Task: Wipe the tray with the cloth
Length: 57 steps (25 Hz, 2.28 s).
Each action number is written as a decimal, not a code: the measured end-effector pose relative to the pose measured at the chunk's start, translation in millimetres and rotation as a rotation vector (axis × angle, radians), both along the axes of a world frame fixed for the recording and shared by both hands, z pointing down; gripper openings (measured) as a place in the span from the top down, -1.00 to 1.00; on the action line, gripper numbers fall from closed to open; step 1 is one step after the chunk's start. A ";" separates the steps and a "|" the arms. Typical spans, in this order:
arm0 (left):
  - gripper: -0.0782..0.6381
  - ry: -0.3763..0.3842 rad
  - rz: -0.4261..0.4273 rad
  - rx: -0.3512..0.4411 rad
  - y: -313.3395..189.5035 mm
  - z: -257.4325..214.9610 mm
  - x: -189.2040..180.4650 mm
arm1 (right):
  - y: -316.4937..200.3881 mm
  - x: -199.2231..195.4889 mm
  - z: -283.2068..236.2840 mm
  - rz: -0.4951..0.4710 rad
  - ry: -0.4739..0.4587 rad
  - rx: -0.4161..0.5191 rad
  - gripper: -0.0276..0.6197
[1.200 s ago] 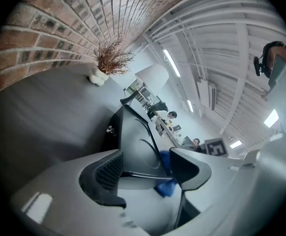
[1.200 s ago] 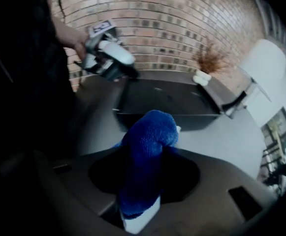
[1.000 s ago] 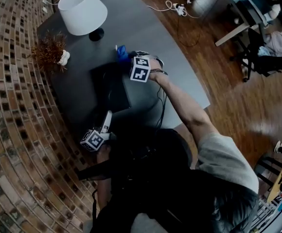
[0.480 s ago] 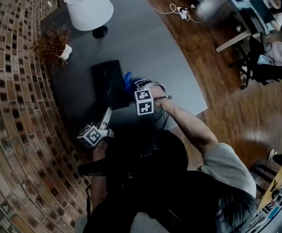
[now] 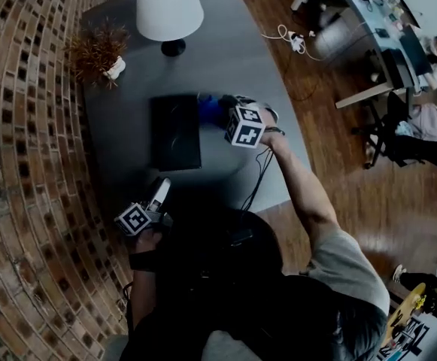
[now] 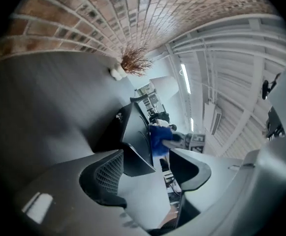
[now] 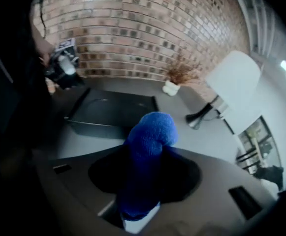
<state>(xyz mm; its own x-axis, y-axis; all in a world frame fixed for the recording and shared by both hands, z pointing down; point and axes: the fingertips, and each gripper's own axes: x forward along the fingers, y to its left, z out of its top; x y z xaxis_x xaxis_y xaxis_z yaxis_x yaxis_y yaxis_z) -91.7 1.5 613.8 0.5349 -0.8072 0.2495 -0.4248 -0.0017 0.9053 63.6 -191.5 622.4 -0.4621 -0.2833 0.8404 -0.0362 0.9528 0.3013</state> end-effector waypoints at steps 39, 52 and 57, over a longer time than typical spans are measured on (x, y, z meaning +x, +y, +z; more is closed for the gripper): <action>0.12 -0.246 0.156 0.140 -62.2 -1.9 -1.0 | 20.5 -38.3 32.6 -0.112 0.016 0.033 0.40; 0.12 -0.217 0.144 0.153 -67.6 -5.3 -1.8 | 105.8 3.2 13.7 -0.071 -0.106 -0.158 0.40; 0.14 -0.214 0.142 0.152 -66.9 -4.3 -1.3 | -8.9 -21.5 15.1 0.142 -0.078 0.027 0.40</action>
<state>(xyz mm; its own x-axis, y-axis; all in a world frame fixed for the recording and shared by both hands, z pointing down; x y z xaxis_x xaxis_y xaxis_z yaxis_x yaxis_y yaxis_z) -92.9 -65.3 609.5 0.5934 -0.7649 0.2506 -0.5914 -0.2031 0.7804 42.1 -200.4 637.5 -0.4790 -0.3722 0.7950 -0.1941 0.9282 0.3175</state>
